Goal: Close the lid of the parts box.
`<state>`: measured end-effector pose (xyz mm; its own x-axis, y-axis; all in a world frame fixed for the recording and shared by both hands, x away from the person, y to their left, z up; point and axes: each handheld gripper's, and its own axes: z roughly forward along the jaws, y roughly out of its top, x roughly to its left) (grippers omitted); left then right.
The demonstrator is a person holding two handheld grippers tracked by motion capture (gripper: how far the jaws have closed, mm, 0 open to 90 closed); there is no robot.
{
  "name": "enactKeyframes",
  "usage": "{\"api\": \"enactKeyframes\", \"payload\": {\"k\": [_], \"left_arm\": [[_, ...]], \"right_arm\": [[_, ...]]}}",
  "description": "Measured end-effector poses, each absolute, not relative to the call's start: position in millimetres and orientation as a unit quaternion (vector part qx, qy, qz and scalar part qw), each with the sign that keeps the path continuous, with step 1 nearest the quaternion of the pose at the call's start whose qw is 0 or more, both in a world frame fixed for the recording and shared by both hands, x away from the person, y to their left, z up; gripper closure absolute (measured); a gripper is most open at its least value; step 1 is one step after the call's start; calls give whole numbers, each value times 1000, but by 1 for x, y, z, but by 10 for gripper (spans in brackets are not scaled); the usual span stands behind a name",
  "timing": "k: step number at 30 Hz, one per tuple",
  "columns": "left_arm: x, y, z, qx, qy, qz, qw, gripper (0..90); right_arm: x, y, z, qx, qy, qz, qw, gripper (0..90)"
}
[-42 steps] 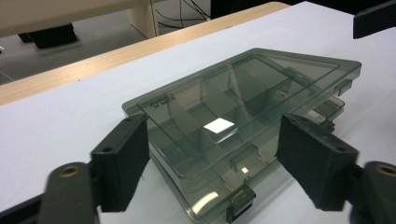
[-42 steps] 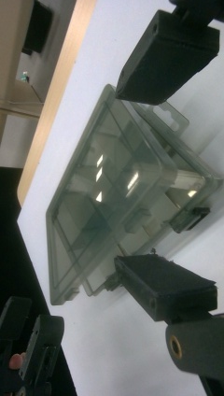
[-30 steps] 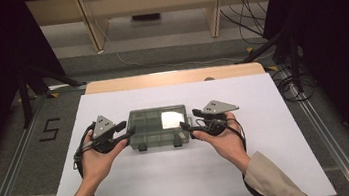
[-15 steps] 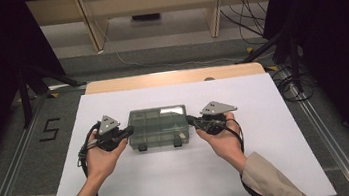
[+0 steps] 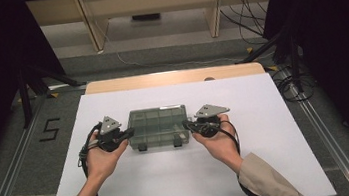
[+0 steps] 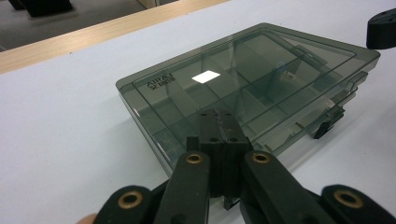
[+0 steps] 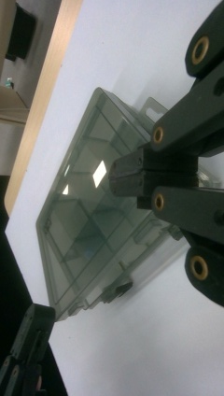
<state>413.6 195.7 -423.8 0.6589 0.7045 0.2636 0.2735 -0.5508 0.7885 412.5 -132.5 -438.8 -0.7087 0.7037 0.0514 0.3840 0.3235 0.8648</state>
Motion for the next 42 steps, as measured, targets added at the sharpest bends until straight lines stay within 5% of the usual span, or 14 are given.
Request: {"api": "enactKeyframes", "payload": {"k": [42], "left_arm": [[418,194,-437,840,299,284,353,896]], "right_arm": [[415,-128,-453,354,809,442,159,900]]}}
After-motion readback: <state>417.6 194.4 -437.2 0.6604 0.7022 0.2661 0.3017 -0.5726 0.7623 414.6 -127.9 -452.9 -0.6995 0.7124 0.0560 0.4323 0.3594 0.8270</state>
